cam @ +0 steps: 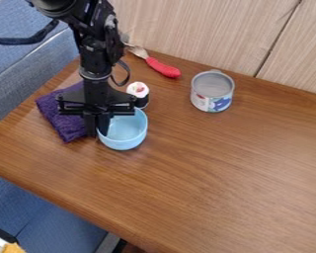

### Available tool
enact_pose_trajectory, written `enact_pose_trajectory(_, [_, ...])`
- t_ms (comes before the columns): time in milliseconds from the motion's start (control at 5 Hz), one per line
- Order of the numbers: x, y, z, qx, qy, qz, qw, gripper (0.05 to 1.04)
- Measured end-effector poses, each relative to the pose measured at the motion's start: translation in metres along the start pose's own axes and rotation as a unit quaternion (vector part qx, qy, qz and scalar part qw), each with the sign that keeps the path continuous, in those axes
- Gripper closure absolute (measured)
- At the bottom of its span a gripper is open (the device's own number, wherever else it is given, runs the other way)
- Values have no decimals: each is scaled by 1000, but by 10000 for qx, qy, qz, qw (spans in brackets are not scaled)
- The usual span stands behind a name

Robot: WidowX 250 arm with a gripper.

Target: Move the blue bowl to the upper right side of the table

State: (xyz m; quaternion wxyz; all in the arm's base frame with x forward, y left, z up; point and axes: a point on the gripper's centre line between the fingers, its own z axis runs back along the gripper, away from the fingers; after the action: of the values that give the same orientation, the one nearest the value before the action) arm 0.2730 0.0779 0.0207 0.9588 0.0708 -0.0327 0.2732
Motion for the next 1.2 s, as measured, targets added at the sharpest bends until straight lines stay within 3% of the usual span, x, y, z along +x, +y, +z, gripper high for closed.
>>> enact_pose_trajectory(400, [-5,-10,5,-237,-2,-171,9996,1015])
enact_pose_trajectory(600, [-15,-31,16,-503,-35,-514,9974,1017])
enact_pose_trajectory(800, [-25,-57,21,-604,-83,-969,9934,1017])
enact_pose_trajectory(1000, [-21,-76,30,-782,-151,-1050,9913,1017])
enact_pose_trajectory(1200, [-16,-106,30,-1029,-52,-1275,9865,1017])
